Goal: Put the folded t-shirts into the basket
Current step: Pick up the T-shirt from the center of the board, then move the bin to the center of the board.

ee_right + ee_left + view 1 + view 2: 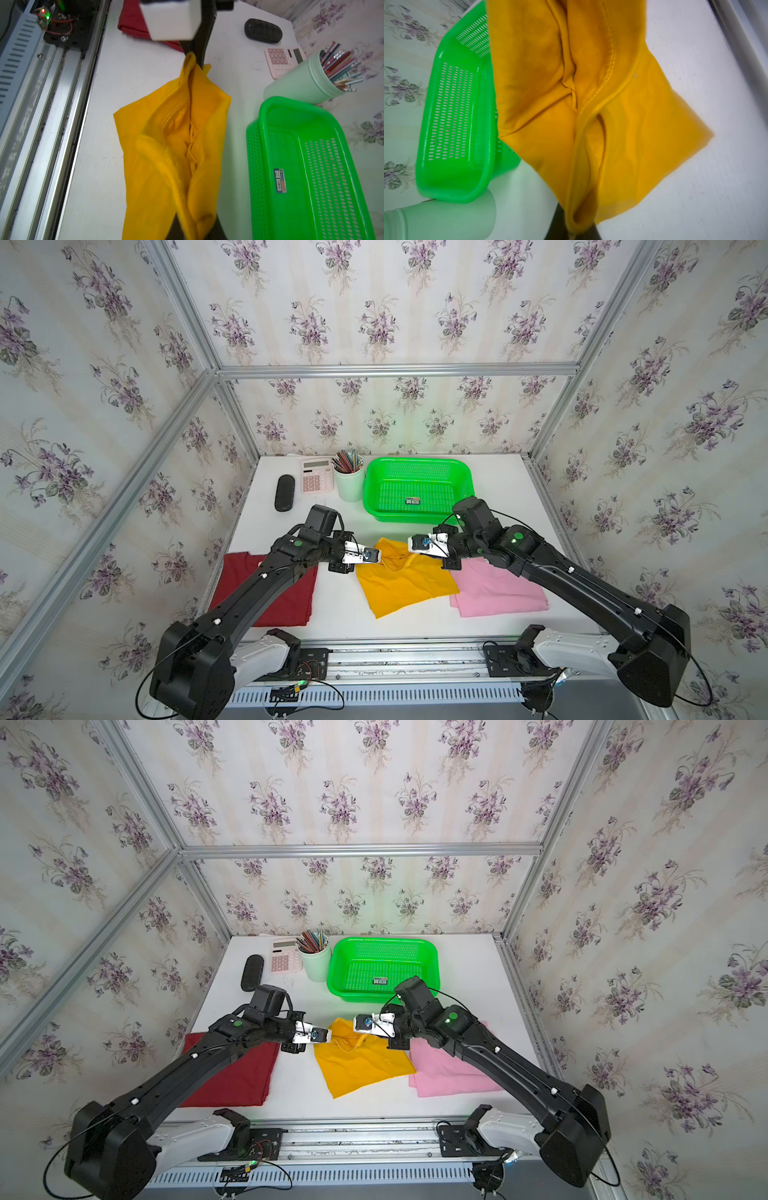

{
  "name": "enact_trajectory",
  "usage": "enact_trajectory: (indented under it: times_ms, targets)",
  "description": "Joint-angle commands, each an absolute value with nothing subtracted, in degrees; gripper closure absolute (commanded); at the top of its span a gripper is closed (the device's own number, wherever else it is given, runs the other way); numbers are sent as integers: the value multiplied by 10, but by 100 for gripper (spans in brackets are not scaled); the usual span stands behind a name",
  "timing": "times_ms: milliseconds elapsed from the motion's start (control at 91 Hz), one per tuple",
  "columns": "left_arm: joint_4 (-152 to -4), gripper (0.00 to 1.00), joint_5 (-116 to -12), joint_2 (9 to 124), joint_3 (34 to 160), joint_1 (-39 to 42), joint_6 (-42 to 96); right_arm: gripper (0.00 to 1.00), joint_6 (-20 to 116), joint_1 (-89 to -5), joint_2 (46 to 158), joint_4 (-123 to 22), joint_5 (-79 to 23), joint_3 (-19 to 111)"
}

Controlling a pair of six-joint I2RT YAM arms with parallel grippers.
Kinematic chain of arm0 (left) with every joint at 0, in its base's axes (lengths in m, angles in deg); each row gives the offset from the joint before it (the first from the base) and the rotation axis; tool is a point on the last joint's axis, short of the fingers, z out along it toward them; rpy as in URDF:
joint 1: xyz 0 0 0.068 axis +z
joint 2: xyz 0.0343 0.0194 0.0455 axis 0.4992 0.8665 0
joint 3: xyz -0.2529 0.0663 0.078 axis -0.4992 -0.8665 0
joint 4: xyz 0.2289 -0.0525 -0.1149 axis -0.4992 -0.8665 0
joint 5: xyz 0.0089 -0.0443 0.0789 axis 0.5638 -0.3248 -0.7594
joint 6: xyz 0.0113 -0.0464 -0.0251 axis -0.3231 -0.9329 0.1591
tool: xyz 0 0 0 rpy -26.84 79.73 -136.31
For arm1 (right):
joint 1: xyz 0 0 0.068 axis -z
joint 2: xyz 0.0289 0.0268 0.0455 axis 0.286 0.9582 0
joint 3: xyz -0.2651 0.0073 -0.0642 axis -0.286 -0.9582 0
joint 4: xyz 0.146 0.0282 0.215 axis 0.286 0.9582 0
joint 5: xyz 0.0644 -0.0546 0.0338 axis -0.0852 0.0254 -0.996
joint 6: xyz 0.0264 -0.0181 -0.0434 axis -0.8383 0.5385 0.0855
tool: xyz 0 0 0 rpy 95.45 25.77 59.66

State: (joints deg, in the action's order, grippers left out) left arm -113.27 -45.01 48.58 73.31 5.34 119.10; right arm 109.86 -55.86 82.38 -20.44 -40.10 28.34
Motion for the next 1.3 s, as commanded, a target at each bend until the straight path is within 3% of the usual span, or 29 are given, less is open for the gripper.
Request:
enact_trajectory:
  times_ms: [0, 286, 549, 736, 956, 1286]
  targets:
    - [-1200, 100, -457, 476, 773, 54, 1176, 100, 946, -516, 810, -295, -476, 280]
    - [-1264, 100, -546, 593, 969, 54, 1172, 100, 892, -430, 861, -358, -488, 355]
    - [-1185, 100, -594, 751, 1139, 53, 1128, 100, 823, -346, 947, -454, -480, 403]
    - [-1064, 100, -565, 856, 1162, 40, 1128, 100, 809, -314, 996, -502, -441, 394]
    - [-1044, 100, -604, 973, 1193, 13, 1166, 100, 830, -297, 1027, -511, -404, 341]
    - [-1047, 100, -566, 973, 1111, -4, 1168, 100, 824, -281, 1052, -494, -404, 266]
